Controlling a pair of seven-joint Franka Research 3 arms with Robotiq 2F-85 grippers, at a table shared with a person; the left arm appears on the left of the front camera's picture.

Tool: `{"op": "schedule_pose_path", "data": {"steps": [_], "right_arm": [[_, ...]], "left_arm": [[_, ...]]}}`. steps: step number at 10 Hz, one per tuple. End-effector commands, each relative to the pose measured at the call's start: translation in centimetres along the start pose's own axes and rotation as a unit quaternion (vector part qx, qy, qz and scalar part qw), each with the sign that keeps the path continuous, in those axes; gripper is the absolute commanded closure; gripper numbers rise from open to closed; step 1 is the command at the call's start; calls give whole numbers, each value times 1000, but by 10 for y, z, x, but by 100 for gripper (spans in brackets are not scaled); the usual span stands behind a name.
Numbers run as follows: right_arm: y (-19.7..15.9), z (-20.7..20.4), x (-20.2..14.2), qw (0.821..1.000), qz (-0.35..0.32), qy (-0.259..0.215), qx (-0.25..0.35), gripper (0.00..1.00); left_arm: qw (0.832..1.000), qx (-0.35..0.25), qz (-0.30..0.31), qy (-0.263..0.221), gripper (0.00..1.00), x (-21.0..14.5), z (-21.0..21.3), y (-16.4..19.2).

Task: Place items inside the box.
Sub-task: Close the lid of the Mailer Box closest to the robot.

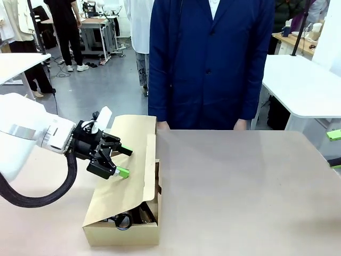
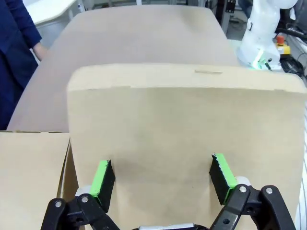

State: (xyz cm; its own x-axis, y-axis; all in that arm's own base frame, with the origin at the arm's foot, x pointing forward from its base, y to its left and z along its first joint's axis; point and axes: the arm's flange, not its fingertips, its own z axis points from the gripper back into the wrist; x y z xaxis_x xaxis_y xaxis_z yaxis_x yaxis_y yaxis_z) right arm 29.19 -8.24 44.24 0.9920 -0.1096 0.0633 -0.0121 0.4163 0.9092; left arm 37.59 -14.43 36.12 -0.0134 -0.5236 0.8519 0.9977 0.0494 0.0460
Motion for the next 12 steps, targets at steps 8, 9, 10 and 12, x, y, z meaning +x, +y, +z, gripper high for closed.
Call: {"op": "schedule_pose_path", "data": {"steps": [8,9,10,12], "right_arm": [[6,1,3,1000,-9,-7,12,0],[6,1,3,1000,-9,-7,12,0],[6,1,3,1000,-9,-7,12,0],[6,1,3,1000,-9,-7,12,0]], "left_arm": [[994,21,-71,75,0,-16,-30,-31],[993,15,-75,86,0,-18,-31,-31],[992,15,-81,91,0,-20,-31,-31],[994,19,-76,75,0,-15,-22,-30]]}}
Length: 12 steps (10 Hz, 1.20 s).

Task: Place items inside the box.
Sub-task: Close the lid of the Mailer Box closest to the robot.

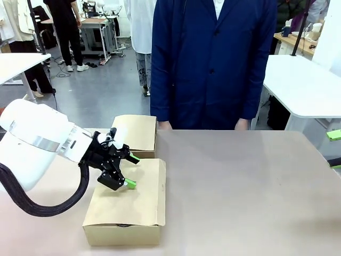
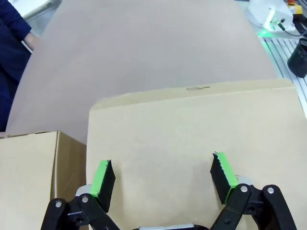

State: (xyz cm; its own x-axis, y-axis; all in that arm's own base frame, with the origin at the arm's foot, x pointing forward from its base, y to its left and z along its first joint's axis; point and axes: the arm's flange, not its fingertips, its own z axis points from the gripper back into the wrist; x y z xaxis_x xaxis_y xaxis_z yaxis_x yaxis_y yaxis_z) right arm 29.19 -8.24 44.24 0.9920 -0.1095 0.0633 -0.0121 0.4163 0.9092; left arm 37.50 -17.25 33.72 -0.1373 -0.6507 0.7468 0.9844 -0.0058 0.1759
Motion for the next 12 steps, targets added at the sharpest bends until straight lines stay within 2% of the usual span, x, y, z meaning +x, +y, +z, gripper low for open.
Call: {"op": "schedule_pose_path", "data": {"steps": [1,2,4,5,6,7,8,9,10,11,12], "right_arm": [[6,1,3,1000,-9,-7,12,0],[6,1,3,1000,-9,-7,12,0],[6,1,3,1000,-9,-7,12,0],[6,1,3,1000,-9,-7,12,0],[6,1,3,1000,-9,-7,12,0],[6,1,3,1000,-9,-7,12,0],[6,1,3,1000,-9,-7,12,0],[6,1,3,1000,-9,-7,12,0],[6,1,3,1000,-9,-7,12,0],[6,1,3,1000,-9,-7,12,0],[6,1,3,1000,-9,-7,12,0]], "left_arm": [[1000,4,6,-16,0,-5,25,-24],[998,-19,41,-46,0,0,49,-20],[981,-89,148,-86,0,-1,98,-9],[965,-98,227,-89,0,-9,126,3],[935,-152,297,-121,0,-20,152,11],[906,-135,370,-155,0,-35,177,20],[859,-96,463,-194,0,-45,199,27],[782,-57,581,-219,0,-52,221,35],[711,-5,662,-235,0,-61,243,44],[663,-9,705,-252,0,-76,261,48],[636,15,729,-252,0,-91,267,52]]}}
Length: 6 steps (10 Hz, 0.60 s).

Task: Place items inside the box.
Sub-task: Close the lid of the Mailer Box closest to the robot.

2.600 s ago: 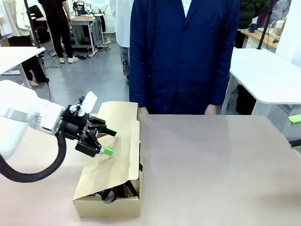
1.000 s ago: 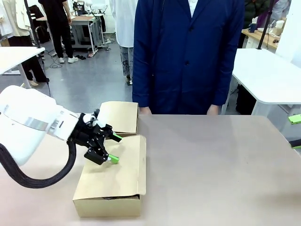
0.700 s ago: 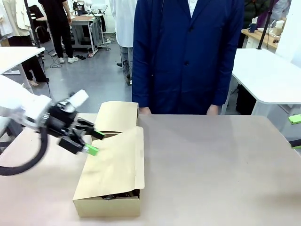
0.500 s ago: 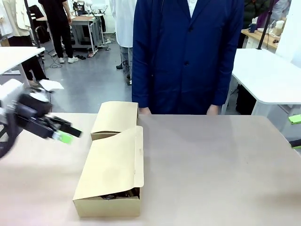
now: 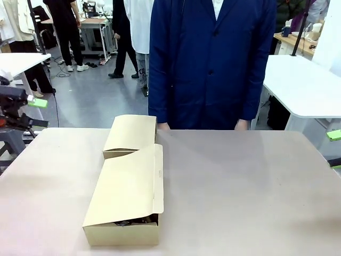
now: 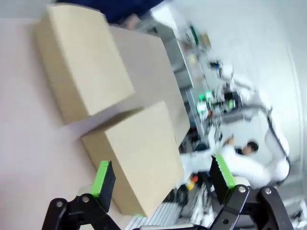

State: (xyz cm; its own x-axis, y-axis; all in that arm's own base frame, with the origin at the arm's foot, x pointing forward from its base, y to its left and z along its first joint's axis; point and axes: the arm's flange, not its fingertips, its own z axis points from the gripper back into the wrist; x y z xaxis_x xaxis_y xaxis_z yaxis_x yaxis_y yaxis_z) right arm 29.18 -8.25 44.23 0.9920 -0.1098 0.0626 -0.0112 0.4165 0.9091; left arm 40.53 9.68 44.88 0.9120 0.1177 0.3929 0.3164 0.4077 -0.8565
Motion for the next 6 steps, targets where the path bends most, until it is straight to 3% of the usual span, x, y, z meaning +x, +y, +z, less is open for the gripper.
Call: {"op": "schedule_pose_path", "data": {"steps": [1,2,6], "right_arm": [[6,1,3,1000,-9,-7,12,0],[6,1,3,1000,-9,-7,12,0],[6,1,3,1000,-9,-7,12,0]], "left_arm": [[980,29,162,-116,0,11,-7,16],[1000,0,0,0,0,0,0,0],[1000,0,0,0,0,0,0,0]]}}
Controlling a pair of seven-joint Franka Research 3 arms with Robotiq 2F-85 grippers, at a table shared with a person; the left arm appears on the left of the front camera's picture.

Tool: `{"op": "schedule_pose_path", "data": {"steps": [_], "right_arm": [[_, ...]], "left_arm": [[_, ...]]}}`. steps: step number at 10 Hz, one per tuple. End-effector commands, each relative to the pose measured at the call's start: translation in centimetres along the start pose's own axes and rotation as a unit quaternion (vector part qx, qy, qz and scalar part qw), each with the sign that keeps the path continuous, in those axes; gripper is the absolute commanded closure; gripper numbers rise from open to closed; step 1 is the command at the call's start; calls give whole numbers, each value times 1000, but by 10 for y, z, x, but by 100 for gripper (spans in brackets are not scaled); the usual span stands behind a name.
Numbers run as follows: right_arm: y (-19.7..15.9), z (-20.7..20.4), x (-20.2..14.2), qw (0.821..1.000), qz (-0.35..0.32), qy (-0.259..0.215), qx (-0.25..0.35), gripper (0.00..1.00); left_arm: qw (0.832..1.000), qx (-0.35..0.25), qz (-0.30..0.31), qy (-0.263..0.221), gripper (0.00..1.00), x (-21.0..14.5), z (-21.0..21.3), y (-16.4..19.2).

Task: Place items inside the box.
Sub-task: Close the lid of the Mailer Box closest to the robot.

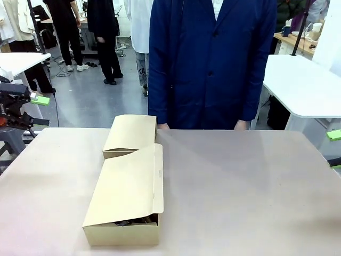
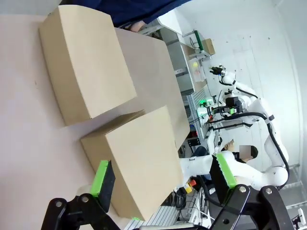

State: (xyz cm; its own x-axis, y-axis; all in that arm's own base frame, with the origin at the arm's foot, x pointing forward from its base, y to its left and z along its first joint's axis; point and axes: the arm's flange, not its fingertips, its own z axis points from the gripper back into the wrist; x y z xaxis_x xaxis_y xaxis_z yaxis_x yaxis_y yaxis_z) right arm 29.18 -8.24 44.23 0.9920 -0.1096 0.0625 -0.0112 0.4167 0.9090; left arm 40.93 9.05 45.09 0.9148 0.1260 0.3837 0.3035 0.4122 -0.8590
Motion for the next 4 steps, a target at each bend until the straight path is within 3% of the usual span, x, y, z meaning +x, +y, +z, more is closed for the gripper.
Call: {"op": "schedule_pose_path", "data": {"steps": [1,4], "right_arm": [[6,1,3,1000,-9,-7,12,0],[6,1,3,1000,-9,-7,12,0]], "left_arm": [[1000,-3,-6,2,0,-4,6,3],[1000,-3,-6,2,0,-4,6,3]]}}
